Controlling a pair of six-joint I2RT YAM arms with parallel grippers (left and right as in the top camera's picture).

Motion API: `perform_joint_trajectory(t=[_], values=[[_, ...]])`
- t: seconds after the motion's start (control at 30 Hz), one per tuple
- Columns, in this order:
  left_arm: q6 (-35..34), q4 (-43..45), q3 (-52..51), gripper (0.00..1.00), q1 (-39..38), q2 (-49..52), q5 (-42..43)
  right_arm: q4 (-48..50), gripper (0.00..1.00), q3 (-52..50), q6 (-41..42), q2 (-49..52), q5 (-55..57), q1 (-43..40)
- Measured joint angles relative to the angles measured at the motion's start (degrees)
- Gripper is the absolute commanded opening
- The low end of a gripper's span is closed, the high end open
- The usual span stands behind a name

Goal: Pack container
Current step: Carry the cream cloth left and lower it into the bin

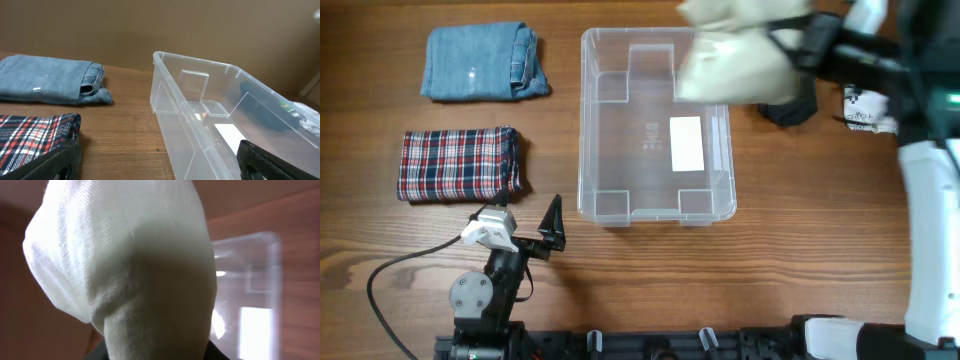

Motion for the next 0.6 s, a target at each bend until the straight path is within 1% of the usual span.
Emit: perform_joint_trajectory(t=[0.1, 0.23, 0.37, 0.6], values=[[0.0, 0.0, 0.0, 1.00, 0.0, 0.0, 0.0, 2.6, 0.25, 0.0, 4.3, 3.1, 5.2, 6.9], [0.0, 0.0, 0.0, 1.00, 0.0, 0.0, 0.0, 3.8, 0.25, 0.0, 7.6, 8.5, 10.2, 11.8], [0.0, 0.0, 0.0, 1.00, 0.0, 0.0, 0.0, 4.4, 0.25, 0.0, 9.0, 15.1, 12.8, 13.4], [0.0, 0.0, 0.0, 1.00, 0.0, 0.0, 0.0, 6.8, 0.26, 0.0, 10.3, 23.2, 13.9, 14.8]])
